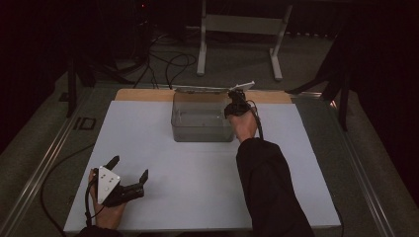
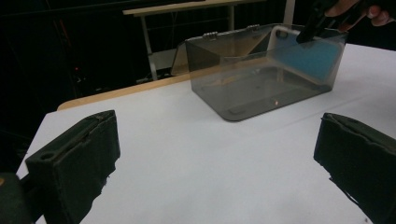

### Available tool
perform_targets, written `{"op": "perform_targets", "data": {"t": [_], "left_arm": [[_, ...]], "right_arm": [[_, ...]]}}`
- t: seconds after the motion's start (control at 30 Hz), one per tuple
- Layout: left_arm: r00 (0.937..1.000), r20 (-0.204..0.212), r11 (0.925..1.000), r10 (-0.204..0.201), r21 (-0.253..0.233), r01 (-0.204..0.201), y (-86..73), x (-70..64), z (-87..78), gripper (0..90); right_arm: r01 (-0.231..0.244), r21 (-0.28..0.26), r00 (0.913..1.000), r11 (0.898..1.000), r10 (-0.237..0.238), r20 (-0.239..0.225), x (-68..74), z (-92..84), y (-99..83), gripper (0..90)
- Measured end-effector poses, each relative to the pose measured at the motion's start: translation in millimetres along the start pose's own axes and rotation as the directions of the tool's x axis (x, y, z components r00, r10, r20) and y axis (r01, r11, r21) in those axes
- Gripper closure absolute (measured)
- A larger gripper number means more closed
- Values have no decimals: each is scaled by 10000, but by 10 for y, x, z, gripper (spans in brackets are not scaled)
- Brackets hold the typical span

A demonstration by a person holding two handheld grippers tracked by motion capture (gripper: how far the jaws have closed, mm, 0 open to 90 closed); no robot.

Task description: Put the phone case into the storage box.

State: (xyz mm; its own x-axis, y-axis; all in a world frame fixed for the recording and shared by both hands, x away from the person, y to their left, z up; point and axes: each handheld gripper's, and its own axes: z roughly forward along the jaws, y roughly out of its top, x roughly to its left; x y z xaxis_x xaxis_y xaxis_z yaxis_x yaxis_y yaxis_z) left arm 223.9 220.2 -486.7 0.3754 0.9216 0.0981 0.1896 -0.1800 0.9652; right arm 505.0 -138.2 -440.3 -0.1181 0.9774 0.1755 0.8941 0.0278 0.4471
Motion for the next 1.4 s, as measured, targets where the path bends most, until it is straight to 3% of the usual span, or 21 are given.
{"op": "perform_targets", "data": {"t": [0.4, 0.63, 0.9, 1.4], "left_arm": [[10000, -6, 10000, -6, -5, 6, 0, 1, -1, 10], [10000, -2, 10000, 7, -8, -7, 0, 1, -1, 10], [10000, 8, 10000, -14, 2, 14, -1, -2, 1, 10], [10000, 42, 10000, 23, 30, -23, -2, -5, 4, 10]], "right_arm": [[-37, -21, 9999, 10000, 37, 123, -2, -4, 0, 805], [7, -217, 9985, 9998, 5, 556, 42, -8, -24, 808], [36, -372, 9972, 9993, -8, 742, 59, -3, -37, 808], [146, -506, 9961, 9986, -101, 881, 76, -2, -58, 806]]}}
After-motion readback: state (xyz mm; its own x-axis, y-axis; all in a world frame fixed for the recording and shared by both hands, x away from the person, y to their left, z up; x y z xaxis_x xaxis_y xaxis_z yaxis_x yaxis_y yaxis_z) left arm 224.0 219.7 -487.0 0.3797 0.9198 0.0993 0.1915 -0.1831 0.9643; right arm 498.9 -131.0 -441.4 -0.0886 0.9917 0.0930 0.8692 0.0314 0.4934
